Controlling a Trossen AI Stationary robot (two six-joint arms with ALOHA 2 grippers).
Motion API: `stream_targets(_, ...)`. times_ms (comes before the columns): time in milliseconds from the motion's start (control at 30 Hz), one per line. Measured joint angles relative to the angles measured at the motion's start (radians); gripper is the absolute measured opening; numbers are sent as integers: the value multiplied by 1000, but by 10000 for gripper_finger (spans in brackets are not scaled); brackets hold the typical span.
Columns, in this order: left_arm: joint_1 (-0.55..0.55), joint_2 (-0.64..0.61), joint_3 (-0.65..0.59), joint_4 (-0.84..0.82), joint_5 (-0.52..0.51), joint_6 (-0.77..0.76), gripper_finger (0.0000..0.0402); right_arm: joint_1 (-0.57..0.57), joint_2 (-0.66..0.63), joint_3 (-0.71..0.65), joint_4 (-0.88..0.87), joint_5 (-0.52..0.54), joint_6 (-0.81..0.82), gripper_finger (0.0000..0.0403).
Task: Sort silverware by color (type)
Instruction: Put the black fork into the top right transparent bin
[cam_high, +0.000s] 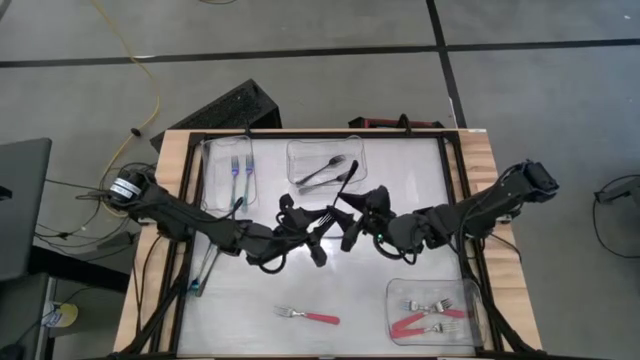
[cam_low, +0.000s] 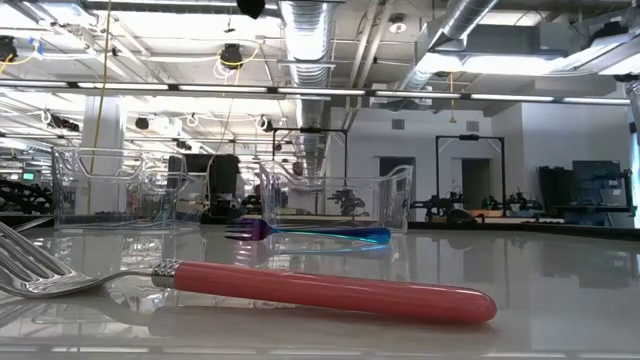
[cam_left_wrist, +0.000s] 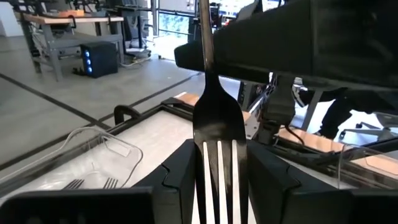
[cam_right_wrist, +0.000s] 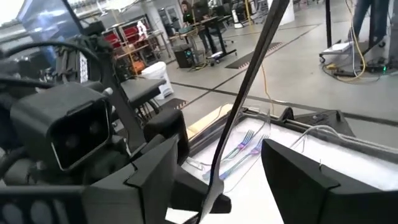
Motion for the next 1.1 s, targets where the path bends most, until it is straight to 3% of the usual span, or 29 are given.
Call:
stream_targets(267, 5, 0, 0, -34, -3, -20, 94, -23, 19, 0, -8, -37, 37, 182)
stream_targets(533, 8, -1, 0, -38, 41, 30, 94, -23, 19, 0, -23, -95, 1, 30)
stream_targets(800, 10, -1, 0, -50, 116, 156, 113, -16, -1, 0, -60, -100, -28, 30)
stream_targets(1100, 7, -58, 0, -238, 212, 138, 244, -35, -104, 0, -267, -163, -28, 22)
